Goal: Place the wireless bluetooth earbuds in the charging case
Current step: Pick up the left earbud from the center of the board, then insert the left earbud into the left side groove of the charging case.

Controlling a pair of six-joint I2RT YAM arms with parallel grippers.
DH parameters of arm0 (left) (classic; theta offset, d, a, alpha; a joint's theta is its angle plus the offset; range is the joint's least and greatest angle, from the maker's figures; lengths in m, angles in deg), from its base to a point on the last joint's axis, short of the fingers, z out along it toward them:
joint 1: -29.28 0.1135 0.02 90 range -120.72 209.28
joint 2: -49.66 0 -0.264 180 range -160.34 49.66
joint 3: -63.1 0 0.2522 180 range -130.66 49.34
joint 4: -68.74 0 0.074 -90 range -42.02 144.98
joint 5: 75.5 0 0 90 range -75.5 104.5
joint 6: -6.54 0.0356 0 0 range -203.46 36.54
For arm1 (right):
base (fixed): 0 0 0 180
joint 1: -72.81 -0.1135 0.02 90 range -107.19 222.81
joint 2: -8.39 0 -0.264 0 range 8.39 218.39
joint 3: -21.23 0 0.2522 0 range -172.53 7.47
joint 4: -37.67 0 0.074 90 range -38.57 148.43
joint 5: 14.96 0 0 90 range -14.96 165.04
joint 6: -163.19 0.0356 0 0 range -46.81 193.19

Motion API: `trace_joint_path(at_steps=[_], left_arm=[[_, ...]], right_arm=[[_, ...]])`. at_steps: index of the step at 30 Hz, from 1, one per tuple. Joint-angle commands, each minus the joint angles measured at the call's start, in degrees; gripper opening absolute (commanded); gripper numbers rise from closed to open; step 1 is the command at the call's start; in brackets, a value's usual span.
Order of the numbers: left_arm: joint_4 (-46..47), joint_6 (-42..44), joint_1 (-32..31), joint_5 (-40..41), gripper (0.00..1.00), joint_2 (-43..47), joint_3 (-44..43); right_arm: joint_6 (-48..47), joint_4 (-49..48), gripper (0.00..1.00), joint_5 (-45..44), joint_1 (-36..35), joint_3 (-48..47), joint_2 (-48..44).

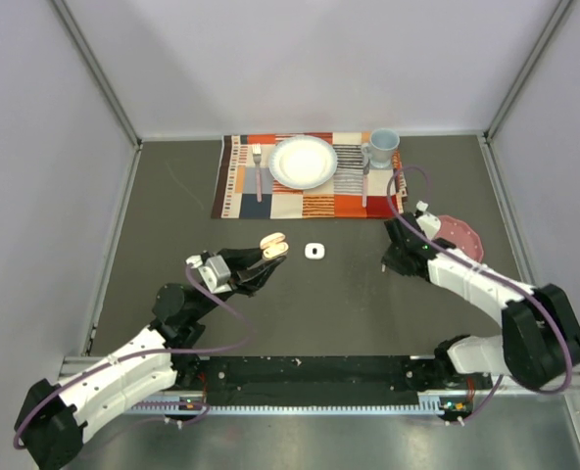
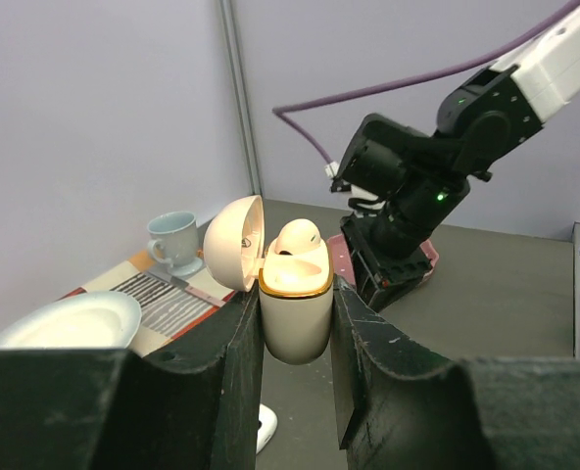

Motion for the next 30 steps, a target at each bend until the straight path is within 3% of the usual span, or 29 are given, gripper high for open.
trace_joint_path(at_steps=[1, 14, 22, 30], left_arm=[[2.53, 0.58, -0.08, 0.71, 0.00, -0.44, -0.85], [4.29, -0.57, -0.08, 1.67, 0.00, -1.32, -0.58], [4.99, -0.92, -0.08, 2.03, 0.00, -1.85, -0.67], [5.17, -0.92, -0.08, 2.11, 0.00, -2.73, -0.85]], right_arm=[[-2.98, -6.77, 0.00, -0.64, -0.74, 2.78, -7.70], [-11.58, -15.47, 0.00, -6.70, -9.88, 6.11, -26.07], [-18.09, -27.06, 0.00, -3.63, -13.48, 8.76, -35.65], [-22.31, -34.46, 0.00, 4.19, -14.89, 8.32, -36.19]])
